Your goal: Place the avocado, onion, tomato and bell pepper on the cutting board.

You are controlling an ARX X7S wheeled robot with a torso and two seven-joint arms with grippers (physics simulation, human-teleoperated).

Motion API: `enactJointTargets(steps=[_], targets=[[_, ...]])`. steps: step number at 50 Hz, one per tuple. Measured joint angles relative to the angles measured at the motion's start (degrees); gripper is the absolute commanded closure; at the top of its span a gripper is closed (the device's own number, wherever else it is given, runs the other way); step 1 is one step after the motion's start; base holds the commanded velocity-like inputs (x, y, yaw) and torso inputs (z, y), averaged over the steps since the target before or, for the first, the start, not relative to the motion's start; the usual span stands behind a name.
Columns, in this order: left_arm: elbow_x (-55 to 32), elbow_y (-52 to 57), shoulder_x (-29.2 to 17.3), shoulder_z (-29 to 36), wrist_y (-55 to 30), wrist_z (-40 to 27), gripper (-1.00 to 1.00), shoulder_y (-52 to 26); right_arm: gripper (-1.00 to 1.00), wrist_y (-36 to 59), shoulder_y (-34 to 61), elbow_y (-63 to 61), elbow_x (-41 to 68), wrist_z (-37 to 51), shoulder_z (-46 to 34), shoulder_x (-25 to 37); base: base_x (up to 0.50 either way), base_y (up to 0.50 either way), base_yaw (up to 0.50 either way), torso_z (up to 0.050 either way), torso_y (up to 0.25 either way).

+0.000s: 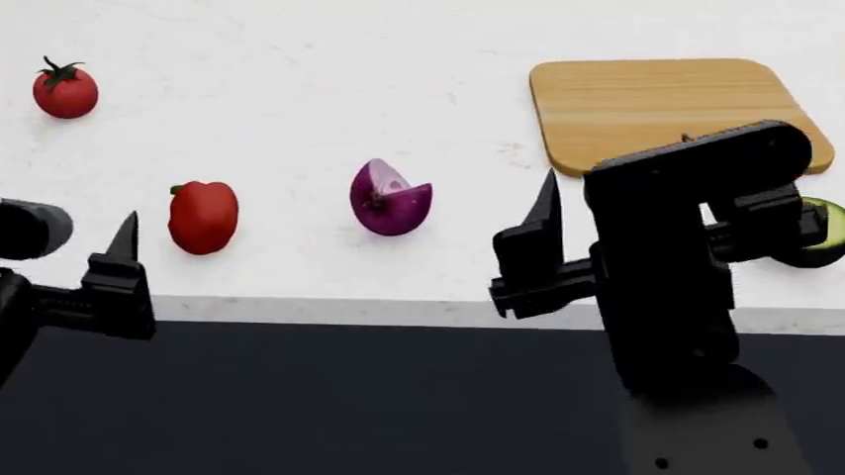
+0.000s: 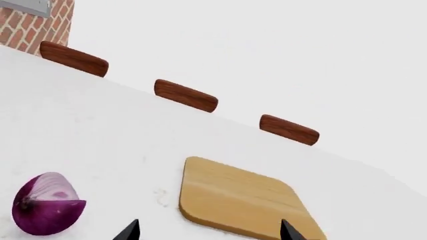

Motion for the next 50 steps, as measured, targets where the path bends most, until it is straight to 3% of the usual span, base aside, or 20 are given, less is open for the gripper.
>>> enactJointTargets(steps=[14, 24, 34, 50], targets=[[0.01, -19.83, -1.63, 4.64, -4.06, 4.87, -1.0, -23.35, -1.0, 4.19, 18.38, 13.57, 1.88, -6.18, -3.79, -0.5, 0.0, 0.0, 0.0, 0.0, 0.0], [0.29, -34.21, -2.29, 7.53, -4.51, 8.7, -1.0, -36.09, -1.0, 6.74, 25.58, 18.08, 2.72, -9.03, -5.45, -0.27, 0.04, 0.22, 0.0, 0.0, 0.0], [0.2, -40.74, -2.82, 8.96, -5.16, 11.03, -1.0, -42.34, -1.0, 7.83, 28.6, 19.74, 3.57, -10.64, -6.43, -0.06, 0.21, 0.48, 0.0, 0.0, 0.0], [-0.26, -43.12, -3.04, 9.97, -5.38, 12.35, -1.0, -44.61, -1.0, 8.59, 28.92, 19.98, 4.35, -11.45, -6.99, 0.29, 0.49, 0.29, 0.0, 0.0, 0.0]])
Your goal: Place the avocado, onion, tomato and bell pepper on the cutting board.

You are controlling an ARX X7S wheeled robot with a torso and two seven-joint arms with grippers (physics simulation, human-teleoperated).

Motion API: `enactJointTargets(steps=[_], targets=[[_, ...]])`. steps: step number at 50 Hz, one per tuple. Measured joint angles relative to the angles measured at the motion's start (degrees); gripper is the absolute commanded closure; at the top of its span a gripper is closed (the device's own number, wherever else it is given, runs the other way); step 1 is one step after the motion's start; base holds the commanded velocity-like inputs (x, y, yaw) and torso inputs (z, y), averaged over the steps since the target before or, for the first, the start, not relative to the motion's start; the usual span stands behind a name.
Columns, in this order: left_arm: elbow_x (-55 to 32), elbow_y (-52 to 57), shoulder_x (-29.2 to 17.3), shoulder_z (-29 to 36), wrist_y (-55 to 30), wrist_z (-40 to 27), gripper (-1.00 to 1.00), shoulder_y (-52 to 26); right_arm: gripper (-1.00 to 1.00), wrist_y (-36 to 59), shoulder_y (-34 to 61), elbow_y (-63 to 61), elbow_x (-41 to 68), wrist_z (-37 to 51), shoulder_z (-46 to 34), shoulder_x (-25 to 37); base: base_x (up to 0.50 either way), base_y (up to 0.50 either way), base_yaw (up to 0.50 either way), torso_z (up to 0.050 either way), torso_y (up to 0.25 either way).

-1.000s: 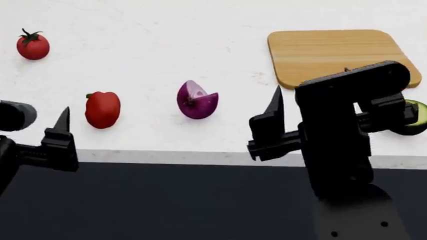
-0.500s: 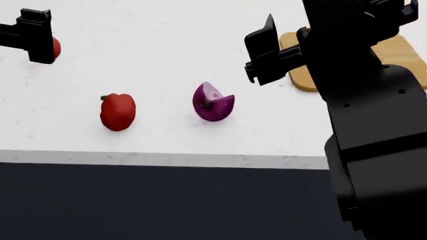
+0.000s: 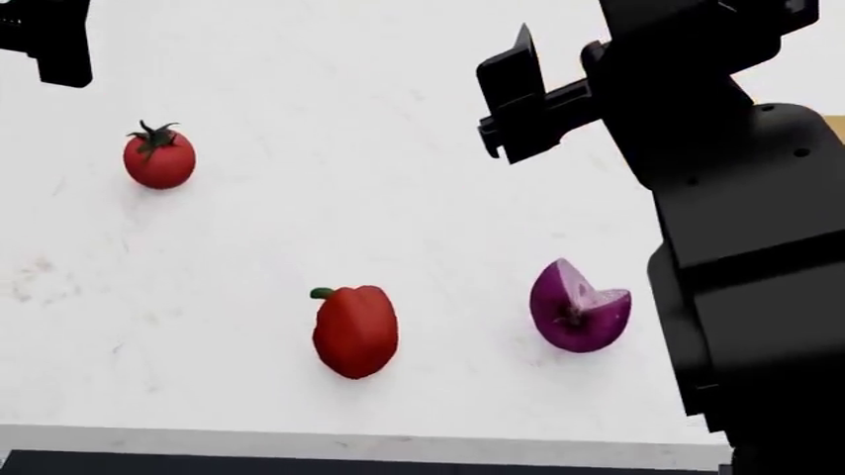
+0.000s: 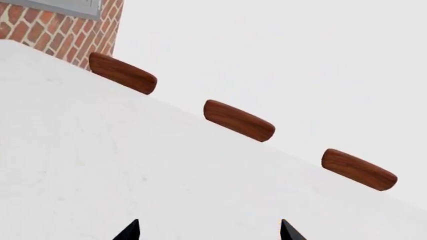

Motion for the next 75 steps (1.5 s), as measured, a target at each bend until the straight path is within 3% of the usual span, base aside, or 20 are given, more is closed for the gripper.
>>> enactJointTargets(steps=[19, 29, 39, 60, 75], targets=[[-0.96, 2.81, -0.32, 0.28, -1.37, 0.03, -1.0, 1.04, -1.0, 2.3, -2.6, -3.05, 1.03, 0.07, 0.86, 1.57, 0.49, 0.28, 0.0, 0.0, 0.001], [-1.57, 4.14, -0.39, 0.26, -1.91, 0.03, -1.0, 1.85, -1.0, 5.13, -3.15, -5.59, 2.37, -0.4, 2.43, 2.37, 0.0, 0.0, 0.0, 0.0, 0.0], [-1.92, 4.52, -0.48, 0.63, -1.66, 0.34, -1.0, 2.35, -1.0, 14.32, -0.91, -9.1, 6.24, -1.83, 4.35, 2.65, 0.0, 0.0, 0.0, 0.0, 0.0], [-2.12, 4.55, -0.62, 1.19, -1.02, 0.29, -1.0, 2.86, -1.0, 22.1, 6.1, -9.73, 60.66, 28.99, -0.62, 12.99, 0.0, 0.0, 0.0, 0.0, 0.0], [-1.95, 4.03, -0.72, 1.89, -0.24, 0.15, -1.0, 3.39, -1.0, 21.02, 5.77, -10.58, 81.56, 39.96, -5.94, 16.87, 0.0, 0.0, 0.0, 0.0, 0.0]])
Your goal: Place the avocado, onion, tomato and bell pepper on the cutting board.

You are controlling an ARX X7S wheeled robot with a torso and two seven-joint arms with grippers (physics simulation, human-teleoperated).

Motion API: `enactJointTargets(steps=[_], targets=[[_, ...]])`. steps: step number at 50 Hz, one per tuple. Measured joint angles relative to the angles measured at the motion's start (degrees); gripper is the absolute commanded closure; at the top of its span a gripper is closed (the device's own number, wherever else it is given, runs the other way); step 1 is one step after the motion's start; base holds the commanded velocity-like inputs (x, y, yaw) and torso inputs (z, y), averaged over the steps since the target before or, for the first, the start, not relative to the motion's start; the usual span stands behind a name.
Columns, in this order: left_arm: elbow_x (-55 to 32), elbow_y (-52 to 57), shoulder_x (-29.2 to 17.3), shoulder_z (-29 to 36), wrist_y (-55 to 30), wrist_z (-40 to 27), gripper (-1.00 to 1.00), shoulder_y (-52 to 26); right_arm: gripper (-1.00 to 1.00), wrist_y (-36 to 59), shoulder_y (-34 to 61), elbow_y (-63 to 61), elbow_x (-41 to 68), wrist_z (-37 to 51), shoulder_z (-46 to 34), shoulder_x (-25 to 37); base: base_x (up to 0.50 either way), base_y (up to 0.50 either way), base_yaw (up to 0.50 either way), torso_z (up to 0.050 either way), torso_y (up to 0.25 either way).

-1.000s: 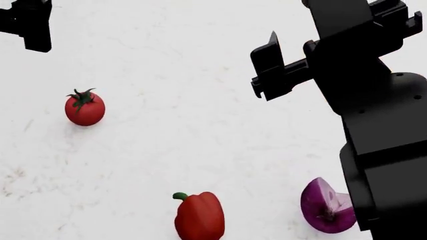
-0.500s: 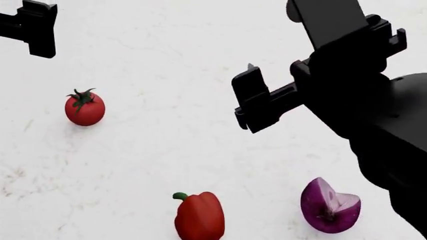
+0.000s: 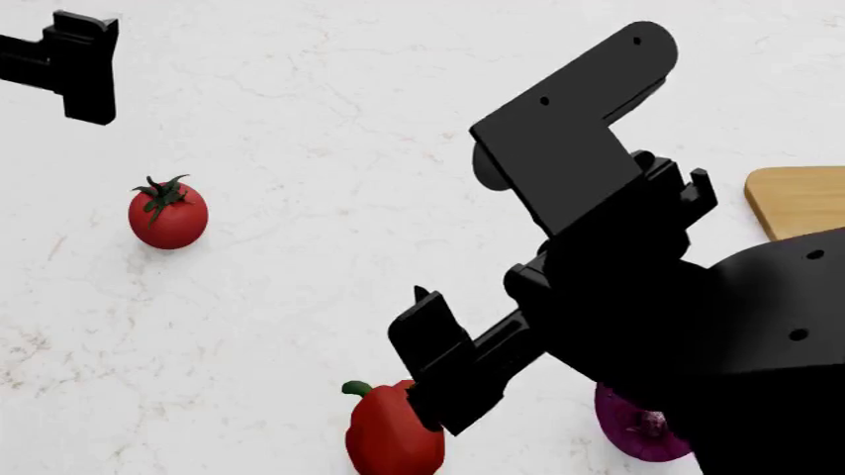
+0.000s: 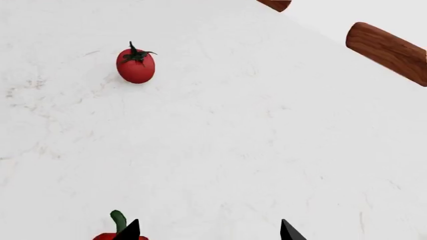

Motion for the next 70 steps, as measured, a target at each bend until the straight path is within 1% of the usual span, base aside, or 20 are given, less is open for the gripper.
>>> enactJointTargets(steps=[12, 22, 28, 48, 59, 60, 61, 70], targets=[[0.08, -0.33, -0.23, 0.32, 0.42, -0.16, -1.0, 0.48, -1.0, -1.38, -1.28, -2.06, 9.75, 3.61, -3.93, 1.62, 0.0, 0.0, 0.0, 0.0, 0.0], [0.15, -0.78, -0.39, 0.55, 0.95, -0.19, -1.0, 0.63, -1.0, -2.38, -3.41, -3.59, 12.02, 3.52, -6.1, 2.06, 0.0, 0.0, 0.0, 0.0, 0.0], [0.12, -0.78, -0.49, 0.63, 1.12, -0.26, -1.0, 0.91, -1.0, -2.97, -5.36, -4.22, 9.66, 1.22, -6.57, 1.88, 0.0, 0.0, 0.0, 0.0, 0.0], [-0.15, -0.47, -0.71, 0.61, 1.56, -0.6, -1.0, 2.02, -1.0, -6.46, -10.78, -4.56, -3.62, -9.37, -9.41, 0.84, 0.0, 0.0, 0.0, 0.0, 0.0], [-0.32, -0.27, -0.86, 0.61, 1.77, -0.7, -1.0, 2.43, -1.0, -9.06, -13.25, -3.92, -8.82, -13.39, -11.32, 0.34, 0.0, 0.0, 0.0, 0.0, 0.0], [-0.34, -0.24, -0.88, 0.61, 1.78, -0.71, -1.0, 2.47, 1.0, -9.26, -13.46, -3.88, -9.15, -13.64, -11.46, 0.33, 0.0, 0.0, 0.0, 0.0, 0.0], [-0.36, -0.22, -0.9, 0.62, 1.79, -0.72, -1.0, 2.51, 1.0, -10.53, -13.34, -4.04, -8.9, -13.97, -11.24, 0.37, 0.0, 0.0, 0.0, 0.0, 0.0], [-0.54, 0.1, -1.03, 0.64, 1.72, -0.79, -1.0, 2.55, 1.0, -11.24, -13.91, -4.21, -9.6, -14.46, -11.42, 0.7, 0.0, 0.0, 0.0, 0.0, 0.0]])
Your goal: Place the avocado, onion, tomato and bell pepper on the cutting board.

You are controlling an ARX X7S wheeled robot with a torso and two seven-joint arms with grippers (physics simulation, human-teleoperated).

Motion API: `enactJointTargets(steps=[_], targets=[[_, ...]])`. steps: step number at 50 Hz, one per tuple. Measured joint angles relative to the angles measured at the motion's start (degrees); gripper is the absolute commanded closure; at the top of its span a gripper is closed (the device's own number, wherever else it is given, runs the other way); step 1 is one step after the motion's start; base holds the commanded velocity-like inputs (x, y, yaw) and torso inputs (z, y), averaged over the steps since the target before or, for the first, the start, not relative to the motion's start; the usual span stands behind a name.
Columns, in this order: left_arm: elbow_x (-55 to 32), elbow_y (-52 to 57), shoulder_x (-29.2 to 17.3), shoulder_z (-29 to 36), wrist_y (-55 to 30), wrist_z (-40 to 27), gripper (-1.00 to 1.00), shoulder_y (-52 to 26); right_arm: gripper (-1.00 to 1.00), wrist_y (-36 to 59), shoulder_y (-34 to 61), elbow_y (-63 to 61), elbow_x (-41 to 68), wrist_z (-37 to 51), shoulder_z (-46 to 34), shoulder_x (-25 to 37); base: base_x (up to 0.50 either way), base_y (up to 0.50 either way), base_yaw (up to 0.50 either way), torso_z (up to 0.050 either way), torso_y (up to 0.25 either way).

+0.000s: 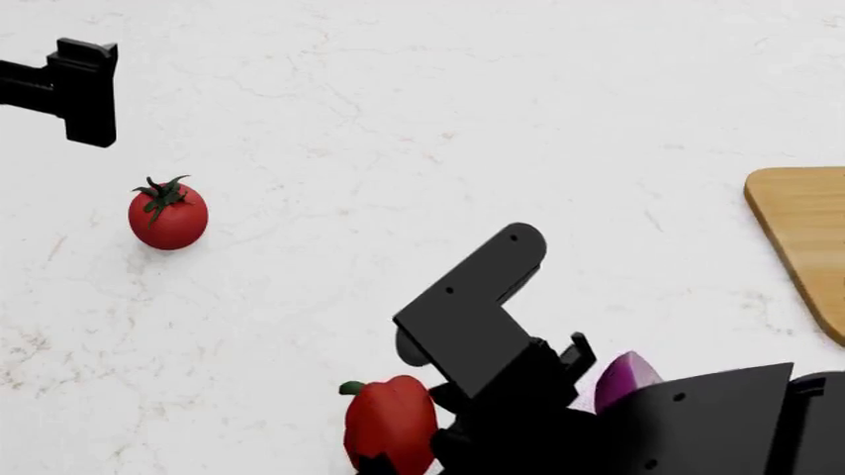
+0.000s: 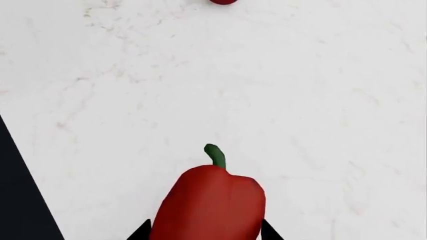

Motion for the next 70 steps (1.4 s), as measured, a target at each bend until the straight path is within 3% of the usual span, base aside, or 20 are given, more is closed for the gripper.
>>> enactJointTargets(steps=[20, 39, 55, 70], targets=[[-1.52, 3.49, 0.21, -0.52, -2.19, -0.59, -1.0, 1.89, 1.0, -0.16, 6.91, 0.21, 0.81, 1.67, 2.56, 1.34, 0.0, 0.0, 0.0, 0.0, 0.0], [-7.69, 6.77, 2.07, -5.42, -14.87, -1.52, -1.0, -0.19, 1.0, 1.07, 20.23, 4.74, -0.66, 0.68, 4.64, 1.78, 0.0, 0.0, 0.0, 0.0, 0.0], [-29.49, 3.57, -0.91, -4.28, -19.7, -16.52, -1.0, -3.06, 1.0, 0.98, 26.59, 7.57, -3.18, -1.35, 4.01, 1.74, 0.0, 0.0, 0.0, 0.0, 0.0], [-32.43, -1.03, -2.6, 2.5, -14.28, -18.61, -1.0, -3.52, 1.0, -0.67, 25.83, 7.54, -4.35, -2.33, 3.55, 2.85, 0.0, 0.0, 0.0, 0.0, 0.0]])
